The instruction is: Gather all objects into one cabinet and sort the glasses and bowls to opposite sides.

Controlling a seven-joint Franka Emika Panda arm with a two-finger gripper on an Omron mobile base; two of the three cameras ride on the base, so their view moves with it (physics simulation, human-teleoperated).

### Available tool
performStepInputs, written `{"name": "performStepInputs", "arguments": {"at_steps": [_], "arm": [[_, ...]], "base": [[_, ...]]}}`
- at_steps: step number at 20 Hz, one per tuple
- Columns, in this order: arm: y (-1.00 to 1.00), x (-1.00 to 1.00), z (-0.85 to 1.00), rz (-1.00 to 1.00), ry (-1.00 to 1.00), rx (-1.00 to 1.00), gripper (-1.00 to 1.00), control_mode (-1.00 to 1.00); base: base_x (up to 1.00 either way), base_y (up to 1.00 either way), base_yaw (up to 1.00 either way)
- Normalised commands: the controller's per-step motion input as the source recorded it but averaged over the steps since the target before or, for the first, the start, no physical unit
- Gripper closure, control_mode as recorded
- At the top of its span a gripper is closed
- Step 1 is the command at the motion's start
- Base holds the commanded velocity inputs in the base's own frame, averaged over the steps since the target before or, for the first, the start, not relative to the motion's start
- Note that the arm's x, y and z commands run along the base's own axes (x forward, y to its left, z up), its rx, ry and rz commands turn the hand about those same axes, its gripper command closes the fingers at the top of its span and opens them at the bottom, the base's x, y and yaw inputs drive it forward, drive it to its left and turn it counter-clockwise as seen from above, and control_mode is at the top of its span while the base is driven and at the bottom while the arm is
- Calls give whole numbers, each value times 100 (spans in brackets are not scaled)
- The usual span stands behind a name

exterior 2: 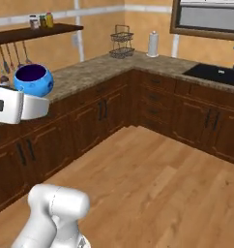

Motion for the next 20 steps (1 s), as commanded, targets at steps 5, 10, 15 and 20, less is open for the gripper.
{"name": "performStepInputs", "arguments": {"at_steps": [5,10,15,20], "arm": [[0,0,0,0,0,0,100,100],[0,0,0,0,0,0,100,100],[0,0,0,0,0,0,100,100],[0,0,0,0,0,0,100,100]], "base": [[0,-99,-70],[-1,-100,-62],[16,-83,-20],[22,-100,-1]]}}
